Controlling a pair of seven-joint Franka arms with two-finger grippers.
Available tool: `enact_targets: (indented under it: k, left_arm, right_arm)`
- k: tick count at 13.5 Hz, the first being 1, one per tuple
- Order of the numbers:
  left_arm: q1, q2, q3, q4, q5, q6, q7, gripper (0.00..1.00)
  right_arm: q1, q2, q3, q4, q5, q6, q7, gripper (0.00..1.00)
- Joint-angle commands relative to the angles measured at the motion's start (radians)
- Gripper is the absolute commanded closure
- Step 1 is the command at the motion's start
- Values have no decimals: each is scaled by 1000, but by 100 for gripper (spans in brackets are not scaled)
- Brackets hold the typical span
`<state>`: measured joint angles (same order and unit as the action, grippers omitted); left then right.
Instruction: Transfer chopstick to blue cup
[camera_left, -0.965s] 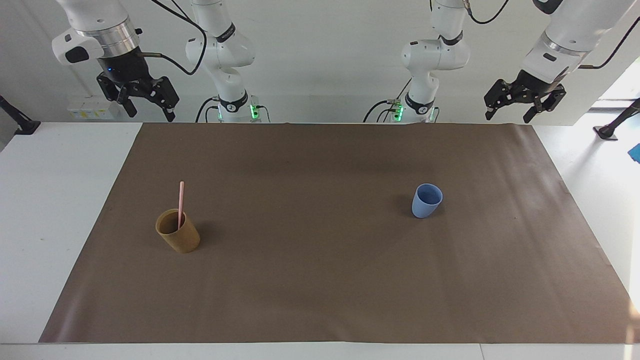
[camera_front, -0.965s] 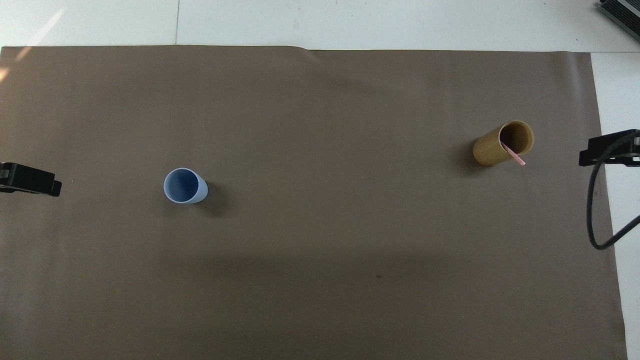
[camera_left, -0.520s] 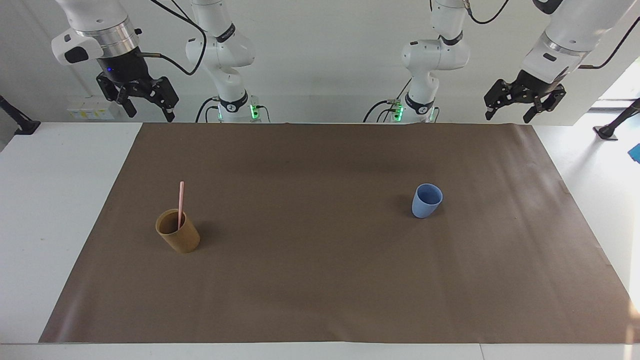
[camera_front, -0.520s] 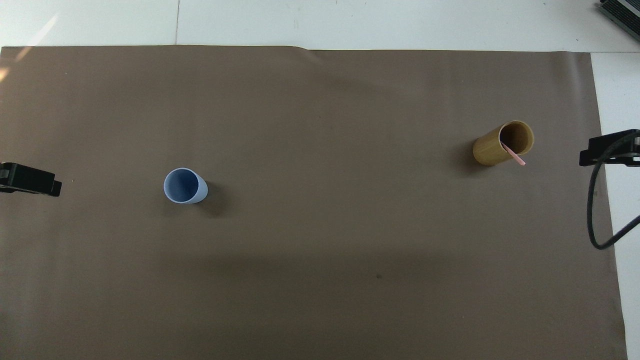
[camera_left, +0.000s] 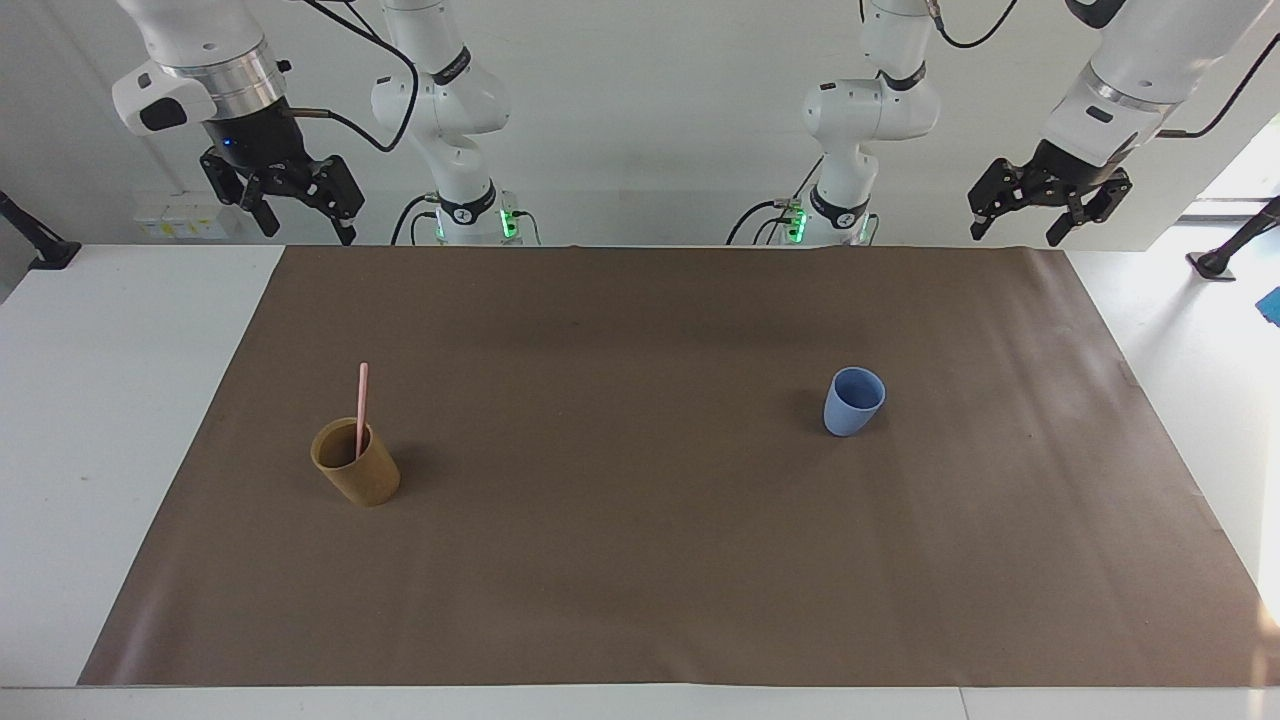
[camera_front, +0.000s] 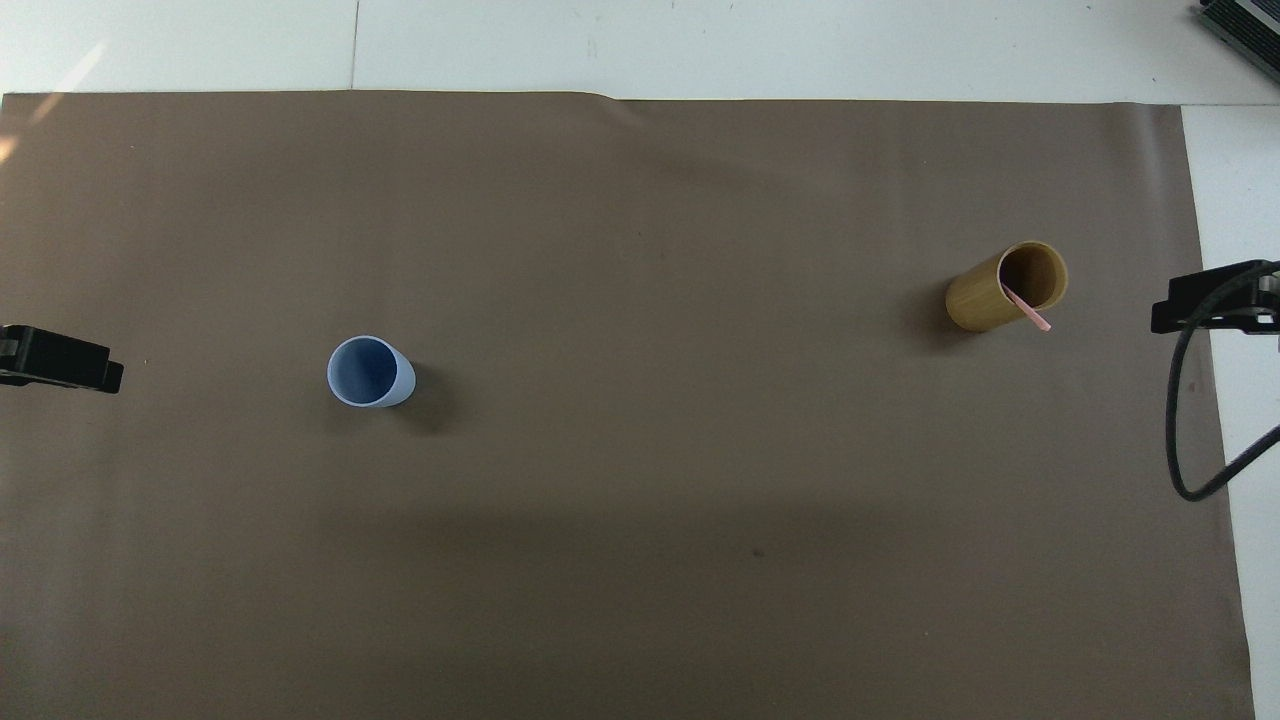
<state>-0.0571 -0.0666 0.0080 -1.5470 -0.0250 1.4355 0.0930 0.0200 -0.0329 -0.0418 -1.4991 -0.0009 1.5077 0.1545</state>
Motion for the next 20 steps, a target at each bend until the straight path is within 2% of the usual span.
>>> enact_targets:
  k: [1,8,12,15,18,19,20]
  left_arm:
    - [14,-13,-6,-5,-9,-17,4,0]
    - [14,-13,-6,-5,-9,-17,4,0]
    - [14,-13,-6,-5,-9,-17,4,0]
    - [14,-15,-6,-5,-9,-17,4,0]
    - [14,-13,-6,-5,-9,-17,4,0]
    - [14,-13,-6,-5,-9,-17,4,0]
    - [14,-13,-6,-5,-9,-17,4,0]
  right_arm:
    - [-6,-25,5,-70,-14,58,-23,0]
    - [-17,-12,5,-253,-53,275,-58,0]
    - [-20,10,5,-391,-71,435,-62,2]
    - [-22,48,3,-447,-71,537,-87,9]
    - [-22,71,5,-466,-73,575,-92,20]
    - [-19,71,5,-466,-73,575,-92,28]
    - [-18,71,5,-464,-73,575,-92,42]
